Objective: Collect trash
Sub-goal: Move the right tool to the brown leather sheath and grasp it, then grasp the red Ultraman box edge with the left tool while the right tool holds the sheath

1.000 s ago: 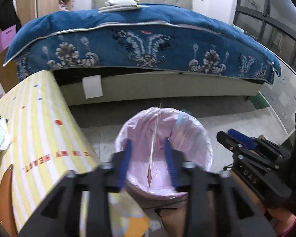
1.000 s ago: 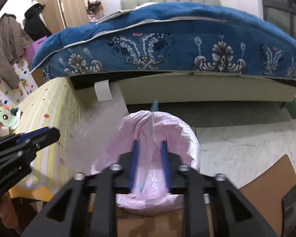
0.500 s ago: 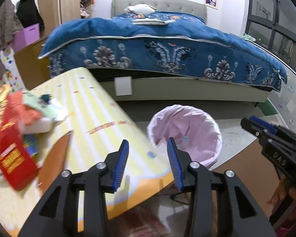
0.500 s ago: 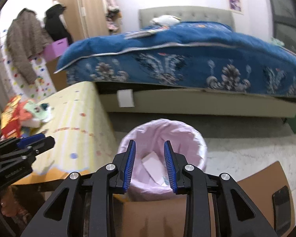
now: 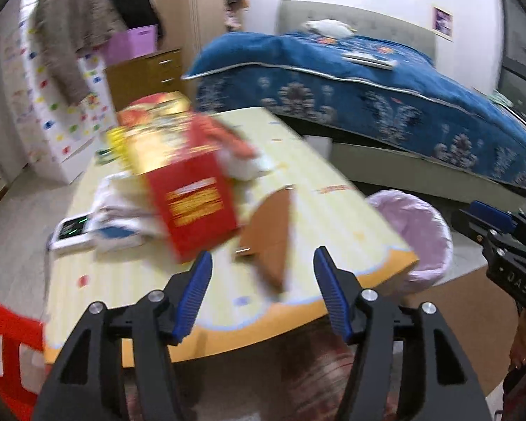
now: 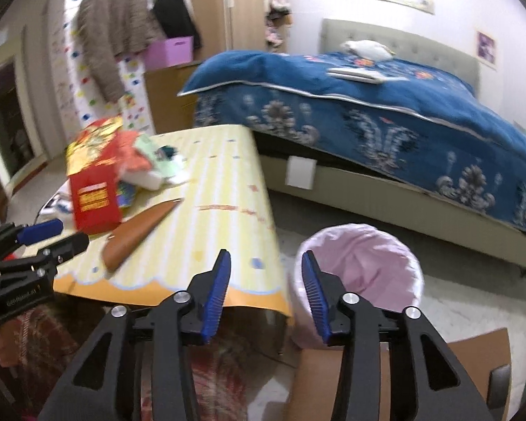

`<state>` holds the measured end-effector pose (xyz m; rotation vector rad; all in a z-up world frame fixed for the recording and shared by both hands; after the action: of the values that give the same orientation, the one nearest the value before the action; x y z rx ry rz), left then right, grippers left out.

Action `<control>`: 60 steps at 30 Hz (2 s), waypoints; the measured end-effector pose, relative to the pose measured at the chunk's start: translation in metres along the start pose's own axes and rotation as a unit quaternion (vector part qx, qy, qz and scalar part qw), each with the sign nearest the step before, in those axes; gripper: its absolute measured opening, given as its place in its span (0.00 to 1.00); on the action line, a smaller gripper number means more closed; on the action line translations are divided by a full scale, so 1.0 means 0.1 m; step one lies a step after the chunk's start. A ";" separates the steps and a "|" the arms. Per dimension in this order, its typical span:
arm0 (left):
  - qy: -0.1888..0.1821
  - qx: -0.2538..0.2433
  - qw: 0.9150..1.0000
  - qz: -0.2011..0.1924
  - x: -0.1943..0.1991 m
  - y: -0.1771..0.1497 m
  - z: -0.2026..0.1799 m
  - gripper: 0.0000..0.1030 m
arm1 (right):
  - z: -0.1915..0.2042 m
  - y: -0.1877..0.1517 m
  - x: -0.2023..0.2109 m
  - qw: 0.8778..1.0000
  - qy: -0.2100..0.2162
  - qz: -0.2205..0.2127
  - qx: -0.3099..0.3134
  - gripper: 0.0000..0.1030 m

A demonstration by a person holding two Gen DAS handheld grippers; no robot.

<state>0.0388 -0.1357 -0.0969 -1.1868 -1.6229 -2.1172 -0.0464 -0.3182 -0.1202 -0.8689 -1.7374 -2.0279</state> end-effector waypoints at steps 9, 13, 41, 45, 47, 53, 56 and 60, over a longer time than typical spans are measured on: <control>0.058 0.056 0.997 0.023 -0.05 -0.24 0.78 0.61 | 0.80 0.07 -0.37 0.996 0.049 0.027 0.066 0.59; 0.064 0.070 0.995 0.024 -0.07 -0.27 0.94 0.62 | 1.06 0.04 -0.54 0.993 0.066 0.041 0.087 0.59; 0.052 0.080 0.995 0.036 -0.24 -0.26 1.02 0.62 | 1.00 0.11 -0.70 0.991 0.057 0.055 0.110 0.69; 0.056 0.082 0.994 0.034 -0.24 -0.22 1.06 0.67 | 1.05 0.20 -0.95 0.993 0.043 0.062 0.093 0.75; 0.060 0.084 0.994 0.029 -0.23 -0.21 1.08 0.71 | 1.05 0.22 -1.06 0.994 0.041 0.064 0.085 0.80; 0.055 0.092 0.994 0.024 -0.23 -0.18 1.13 0.75 | 1.04 0.23 -1.31 0.993 0.019 0.084 0.074 0.73; 0.048 0.086 0.995 0.019 -0.22 -0.17 1.08 0.75 | 1.05 0.21 -1.28 0.993 0.029 0.084 0.073 0.58; 0.034 0.072 0.997 0.017 -0.22 -0.15 0.97 0.75 | 1.02 0.17 -1.18 0.993 0.024 0.073 0.084 0.52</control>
<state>0.0890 -0.0508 -0.1171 -1.0782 -1.6823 -1.9600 0.0769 -0.2385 -0.1754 -0.8598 -1.7344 -1.7669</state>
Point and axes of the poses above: each gripper's, at about its wrist camera, not at the fingertips, and x roughly against the way its jaws point, z to its left, y to its top, the point moved 1 cm from there along -x, roughly the way its jaws point, and after that the axes turned 2 degrees about -x, right-handed, at the moved point
